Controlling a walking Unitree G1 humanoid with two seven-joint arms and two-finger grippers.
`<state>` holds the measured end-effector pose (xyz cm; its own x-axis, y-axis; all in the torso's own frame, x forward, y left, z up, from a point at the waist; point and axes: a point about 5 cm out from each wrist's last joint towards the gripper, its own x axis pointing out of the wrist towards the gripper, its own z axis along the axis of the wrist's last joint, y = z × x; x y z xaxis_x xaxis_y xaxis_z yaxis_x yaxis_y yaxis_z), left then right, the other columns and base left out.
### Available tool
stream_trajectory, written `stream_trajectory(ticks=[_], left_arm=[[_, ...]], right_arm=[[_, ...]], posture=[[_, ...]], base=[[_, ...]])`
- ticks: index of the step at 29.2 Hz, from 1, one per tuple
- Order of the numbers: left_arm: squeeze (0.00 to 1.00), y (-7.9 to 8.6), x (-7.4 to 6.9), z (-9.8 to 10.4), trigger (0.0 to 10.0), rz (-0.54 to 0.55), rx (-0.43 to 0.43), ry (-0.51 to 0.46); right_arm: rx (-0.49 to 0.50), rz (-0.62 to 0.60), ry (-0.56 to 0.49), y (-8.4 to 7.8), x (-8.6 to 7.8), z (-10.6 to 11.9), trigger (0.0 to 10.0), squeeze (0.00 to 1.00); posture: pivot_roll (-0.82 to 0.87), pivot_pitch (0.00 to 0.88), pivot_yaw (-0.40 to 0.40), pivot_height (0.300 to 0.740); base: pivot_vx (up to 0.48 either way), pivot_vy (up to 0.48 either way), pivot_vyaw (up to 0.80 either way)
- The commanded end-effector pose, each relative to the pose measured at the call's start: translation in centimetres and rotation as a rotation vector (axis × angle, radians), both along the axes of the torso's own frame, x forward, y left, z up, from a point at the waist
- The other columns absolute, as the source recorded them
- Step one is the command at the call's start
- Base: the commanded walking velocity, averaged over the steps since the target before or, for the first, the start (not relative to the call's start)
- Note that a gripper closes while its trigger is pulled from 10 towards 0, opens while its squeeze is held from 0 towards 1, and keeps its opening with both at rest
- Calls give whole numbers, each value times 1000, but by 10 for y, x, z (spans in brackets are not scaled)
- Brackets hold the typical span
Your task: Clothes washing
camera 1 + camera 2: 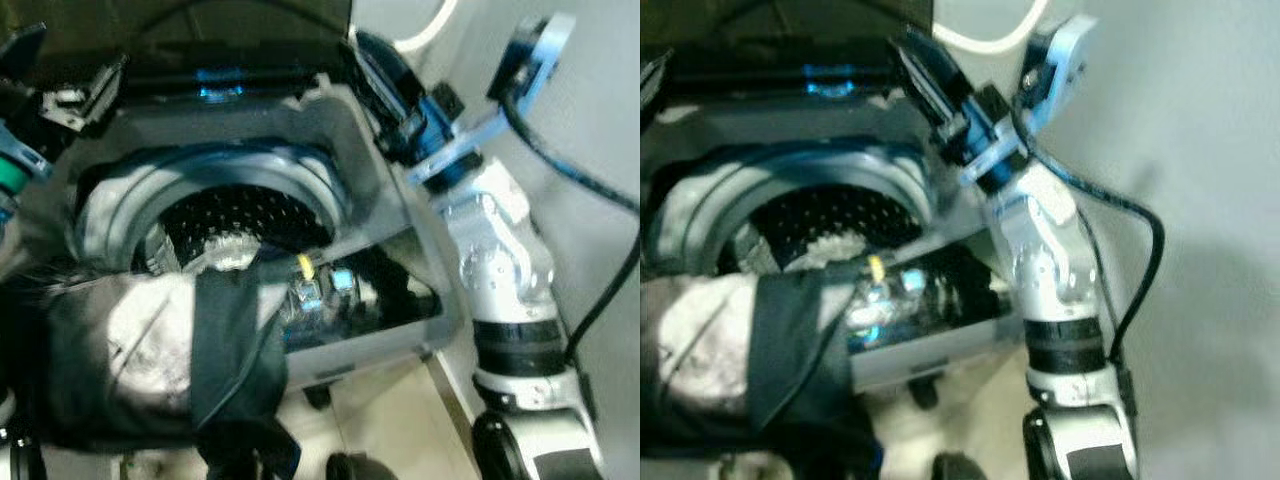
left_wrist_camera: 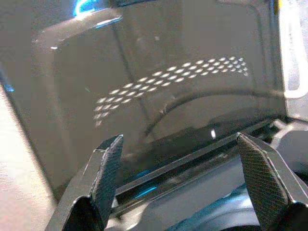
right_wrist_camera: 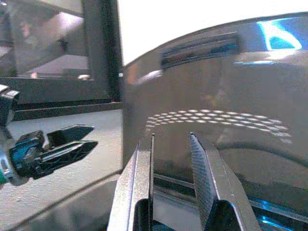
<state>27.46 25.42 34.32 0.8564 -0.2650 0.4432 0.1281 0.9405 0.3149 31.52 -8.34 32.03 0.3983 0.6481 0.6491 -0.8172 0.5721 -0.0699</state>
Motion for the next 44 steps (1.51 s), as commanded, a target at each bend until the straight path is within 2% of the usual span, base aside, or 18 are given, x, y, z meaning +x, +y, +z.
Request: stream_trajectory(ticks=[1, 5, 7, 8, 9, 10, 11, 13, 14, 18, 19, 22, 25, 27, 32, 36, 41, 44], left_arm=[[0, -5, -3, -4, 10000, -69, 45, 58], [0, -8, -5, -6, 10000, -113, 64, 86], [0, -20, -28, -22, 10000, -326, 285, 224], [0, -20, -28, -22, 10000, -326, 285, 224], [0, -25, -39, -30, 10000, -399, 367, 286], [0, -25, -39, -30, 10000, -399, 367, 286], [0, -27, -49, -37, 10000, -449, 445, 349], [0, -27, -49, -37, 10000, -449, 445, 349], [0, -25, -66, -49, 10000, -491, 549, 461], [0, -25, -66, -49, 10000, -491, 549, 461], [0, -24, -73, -54, 10000, -518, 578, 515], [0, -25, -78, -58, 10000, -554, 582, 555], [0, -30, -90, -88, 10000, -625, 600, 696], [0, -29, -91, -95, 10000, -620, 618, 722], [0, -24, -89, -104, 10000, -581, 635, 752], [0, -17, -80, -102, 10000, -530, 560, 725], [0, -10, -71, -101, 10000, -460, 646, 692], [0, -9, -70, -101, 10000, -451, 661, 687]], right_arm=[[-11, 4, -9, 1, -1, 0, 10000, 0], [-15, 5, -11, 1, -1, -1, 10000, 0], [-33, 2, -13, 2, 0, -3, 10000, 0], [-33, 2, -13, 2, 0, -3, 10000, 0], [-38, 3, -12, 2, 0, -4, 10000, 0], [-38, 3, -12, 2, 0, -4, 10000, 0], [-41, 3, -11, 3, 0, -5, 10000, 0], [-41, 3, -11, 3, 0, -5, 10000, 0], [-40, 13, -6, 4, 1, -6, 10000, 0], [-40, 13, -6, 4, 1, -6, 10000, 0], [-41, 17, -5, 6, 1, -6, 10000, 0], [-41, 22, -5, 7, 1, -6, 10000, 0], [-41, 26, -7, 8, 2, -6, 10000, 0], [-41, 25, -7, 8, 1, -6, 10000, 0], [-41, 22, -6, 7, 1, -6, 10000, 0], [-40, 22, -9, 7, 2, -5, 10000, 0], [-36, 18, -12, 6, 2, -4, 10000, 0], [-36, 17, -11, 6, 2, -4, 10000, 0]], posture=[[168, 61, 20, 740], [168, 61, 20, 740], [174, 66, 22, 740], [174, 66, 22, 740], [174, 66, 22, 740], [174, 66, 22, 740], [174, 66, 22, 740], [174, 66, 22, 740], [192, 77, 22, 740], [192, 77, 22, 740], [192, 77, 22, 740], [205, 84, 18, 740], [205, 84, 18, 740], [201, 86, 21, 740], [199, 84, 19, 740], [199, 85, 17, 740], [193, 84, 17, 740], [193, 84, 17, 740]], base=[[0, 0, 0], [0, 0, 0], [0, 0, 0], [0, 0, 0], [0, 0, 0], [0, 0, 0], [0, 0, 0], [0, 0, 0], [0, 0, 0], [0, 0, 0], [0, 0, 0], [0, 0, 0], [0, 0, 0], [0, 0, 0], [0, 0, 0], [0, 0, 0], [0, 0, 0], [0, 0, 0]])
